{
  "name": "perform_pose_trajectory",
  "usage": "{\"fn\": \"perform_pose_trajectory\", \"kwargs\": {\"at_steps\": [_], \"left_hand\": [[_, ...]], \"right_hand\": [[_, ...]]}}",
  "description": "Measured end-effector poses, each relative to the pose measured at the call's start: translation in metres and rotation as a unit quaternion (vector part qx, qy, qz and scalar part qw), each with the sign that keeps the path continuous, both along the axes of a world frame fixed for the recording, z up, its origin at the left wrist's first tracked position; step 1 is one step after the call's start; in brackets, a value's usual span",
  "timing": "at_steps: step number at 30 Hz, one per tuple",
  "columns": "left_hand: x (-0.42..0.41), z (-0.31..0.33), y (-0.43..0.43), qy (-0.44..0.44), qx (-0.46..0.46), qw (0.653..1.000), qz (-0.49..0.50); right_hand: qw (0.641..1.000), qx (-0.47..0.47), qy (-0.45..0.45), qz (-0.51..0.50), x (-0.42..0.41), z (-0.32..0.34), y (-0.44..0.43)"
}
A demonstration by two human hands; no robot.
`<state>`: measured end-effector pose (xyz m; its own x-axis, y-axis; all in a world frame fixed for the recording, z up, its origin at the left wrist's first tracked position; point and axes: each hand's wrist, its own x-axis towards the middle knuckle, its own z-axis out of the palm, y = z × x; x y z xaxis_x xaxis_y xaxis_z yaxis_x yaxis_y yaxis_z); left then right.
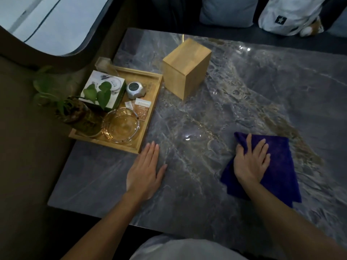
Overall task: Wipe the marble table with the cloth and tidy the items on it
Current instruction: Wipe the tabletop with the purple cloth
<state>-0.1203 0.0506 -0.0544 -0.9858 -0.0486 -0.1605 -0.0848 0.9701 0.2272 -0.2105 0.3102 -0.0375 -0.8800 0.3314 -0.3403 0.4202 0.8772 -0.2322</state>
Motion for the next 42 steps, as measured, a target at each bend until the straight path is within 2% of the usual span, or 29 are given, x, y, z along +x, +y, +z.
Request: {"fn": "perform_pose_trajectory", "kwargs": {"at_steps": [10,15,19,22,27,35,42], "left_hand": [[-0.002,0.002,-0.002,0.013,-0.025,1.000,-0.007],[-0.002,0.002,-0.001,0.013,0.006,1.000,-0.011],[-0.002,0.003,-0.003,0.006,0.018,1.000,-0.008],[-0.004,0.005,-0.002,0.002,0.010,1.000,-0.007],[-0.003,0.007,-0.003,-0.003,-0.036,0.999,-0.012],[-0.004,0.007,-0.002,0.002,-0.028,1.000,-0.014],[-0.003,0.009,-0.001,-0.003,-0.057,0.998,-0.013]], "right_hand": [[1.000,-0.010,0.019,0.004,-0.017,0.001,-0.053],[0.998,-0.063,0.017,0.022,-0.024,0.002,-0.094],[0.993,-0.074,0.029,0.091,-0.020,0.004,-0.123],[0.981,-0.028,0.057,0.182,-0.008,0.001,-0.142],[0.930,0.068,0.057,0.356,0.001,-0.009,-0.152],[0.916,0.096,0.059,0.385,0.002,-0.012,-0.152],[0.896,0.064,0.083,0.432,0.005,-0.011,-0.140]]}}
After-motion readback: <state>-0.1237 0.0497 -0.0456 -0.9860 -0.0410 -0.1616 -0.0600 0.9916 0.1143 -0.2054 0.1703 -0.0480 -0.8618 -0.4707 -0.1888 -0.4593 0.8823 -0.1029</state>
